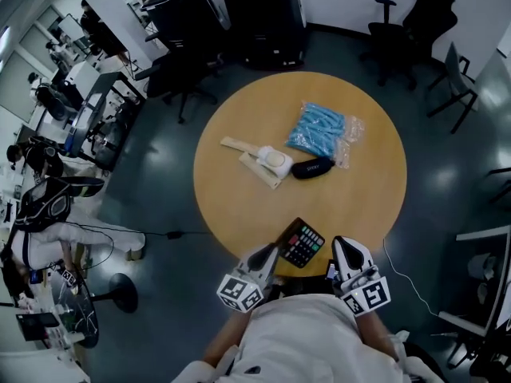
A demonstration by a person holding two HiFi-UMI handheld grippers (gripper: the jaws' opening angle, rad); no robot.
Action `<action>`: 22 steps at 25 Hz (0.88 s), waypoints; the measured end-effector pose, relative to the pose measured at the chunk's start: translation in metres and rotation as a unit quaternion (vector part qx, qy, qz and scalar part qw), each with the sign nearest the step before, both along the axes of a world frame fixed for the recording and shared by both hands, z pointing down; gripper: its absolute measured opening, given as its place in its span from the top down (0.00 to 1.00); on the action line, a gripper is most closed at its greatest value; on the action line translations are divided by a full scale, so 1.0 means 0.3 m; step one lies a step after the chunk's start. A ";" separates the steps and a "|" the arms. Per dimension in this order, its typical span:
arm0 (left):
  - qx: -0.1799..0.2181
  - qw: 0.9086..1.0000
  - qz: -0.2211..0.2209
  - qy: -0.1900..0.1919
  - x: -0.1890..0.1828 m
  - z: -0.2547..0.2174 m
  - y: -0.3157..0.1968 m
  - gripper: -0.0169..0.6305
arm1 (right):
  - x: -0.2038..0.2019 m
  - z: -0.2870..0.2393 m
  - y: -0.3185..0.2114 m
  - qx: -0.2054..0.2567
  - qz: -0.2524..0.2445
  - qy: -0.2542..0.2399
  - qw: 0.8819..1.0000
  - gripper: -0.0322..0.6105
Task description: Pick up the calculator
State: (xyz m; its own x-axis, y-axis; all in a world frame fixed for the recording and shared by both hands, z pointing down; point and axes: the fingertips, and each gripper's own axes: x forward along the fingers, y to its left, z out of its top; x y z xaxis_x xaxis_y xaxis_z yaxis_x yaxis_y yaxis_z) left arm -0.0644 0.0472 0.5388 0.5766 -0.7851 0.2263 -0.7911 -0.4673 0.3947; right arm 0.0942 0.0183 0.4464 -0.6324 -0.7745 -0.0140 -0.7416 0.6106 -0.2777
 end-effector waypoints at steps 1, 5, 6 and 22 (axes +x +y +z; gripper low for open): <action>0.012 1.000 0.006 0.003 0.001 -0.036 0.029 0.91 | -0.010 -0.005 0.028 0.003 0.003 0.005 1.000 0.93; 0.047 0.998 0.029 0.011 -0.001 -0.151 0.138 0.91 | -0.033 -0.024 0.144 -0.001 0.040 0.017 0.999 0.93; 0.048 0.998 0.031 0.020 -0.009 -0.164 0.159 0.91 | -0.036 -0.034 0.172 -0.001 0.052 0.018 0.998 0.93; 0.076 0.997 -0.005 0.004 -0.144 -0.327 0.469 0.91 | -0.121 -0.154 0.475 0.020 0.092 0.085 0.992 0.93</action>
State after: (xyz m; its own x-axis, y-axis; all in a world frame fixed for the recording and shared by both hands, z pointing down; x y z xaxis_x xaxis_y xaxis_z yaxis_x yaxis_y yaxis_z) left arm -0.1075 0.1879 0.4407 0.5695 -0.8160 0.0994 -0.7933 -0.5139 0.3266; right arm 0.0580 0.1609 0.4003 -0.4757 -0.8784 0.0465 -0.8758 0.4681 -0.1175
